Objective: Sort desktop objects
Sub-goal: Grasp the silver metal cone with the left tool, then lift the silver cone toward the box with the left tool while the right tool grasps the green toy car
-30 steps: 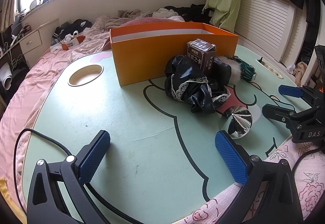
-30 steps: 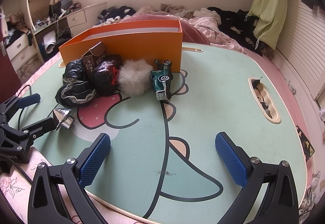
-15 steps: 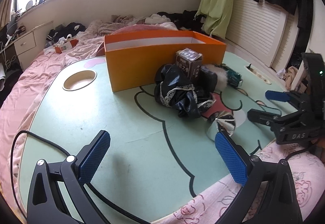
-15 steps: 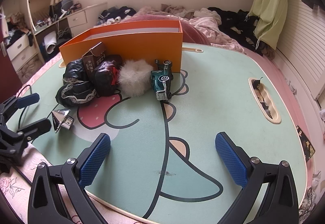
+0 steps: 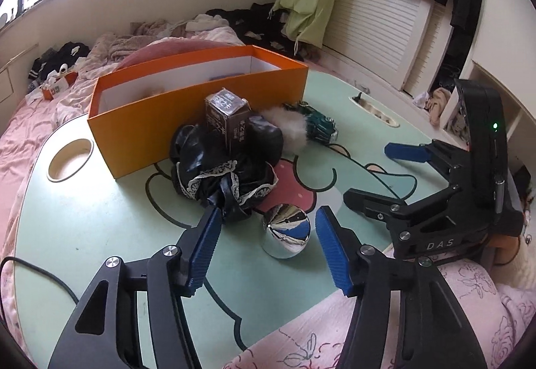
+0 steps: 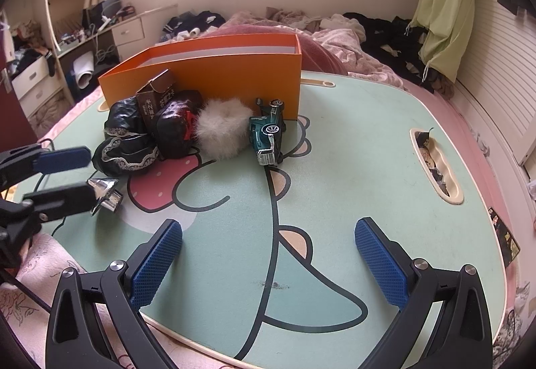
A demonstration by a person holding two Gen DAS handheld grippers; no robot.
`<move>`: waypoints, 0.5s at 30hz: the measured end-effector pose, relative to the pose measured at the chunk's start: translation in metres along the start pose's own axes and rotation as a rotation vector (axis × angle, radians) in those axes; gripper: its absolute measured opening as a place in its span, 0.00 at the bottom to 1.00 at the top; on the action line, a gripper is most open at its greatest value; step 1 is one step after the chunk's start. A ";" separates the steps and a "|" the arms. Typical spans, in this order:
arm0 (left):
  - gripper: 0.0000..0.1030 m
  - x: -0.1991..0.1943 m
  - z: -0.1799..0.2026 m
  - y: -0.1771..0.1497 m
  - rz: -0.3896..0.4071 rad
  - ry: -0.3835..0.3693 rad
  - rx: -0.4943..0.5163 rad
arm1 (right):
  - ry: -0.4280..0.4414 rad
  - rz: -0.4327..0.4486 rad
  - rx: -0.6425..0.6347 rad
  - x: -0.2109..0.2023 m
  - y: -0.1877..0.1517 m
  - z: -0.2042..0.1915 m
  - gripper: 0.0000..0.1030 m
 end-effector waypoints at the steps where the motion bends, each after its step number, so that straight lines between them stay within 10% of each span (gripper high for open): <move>1: 0.55 0.001 0.003 -0.001 -0.008 0.000 0.015 | 0.000 0.000 0.000 0.000 0.000 0.000 1.00; 7: 0.32 0.011 0.011 -0.007 -0.041 0.030 0.063 | 0.000 0.002 -0.001 0.000 0.000 0.000 1.00; 15: 0.32 -0.007 0.003 -0.013 0.032 0.040 0.019 | 0.049 0.036 0.036 -0.004 0.006 -0.001 1.00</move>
Point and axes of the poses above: each gripper's, at about its wrist camera, not at the fingertips, and x roughly the way its jaws point, z to its right, y to its top, the point moved 1 cm from there along x, roughly the way its jaws point, and after that the axes turned 9 degrees about y, right-handed, at the moved point
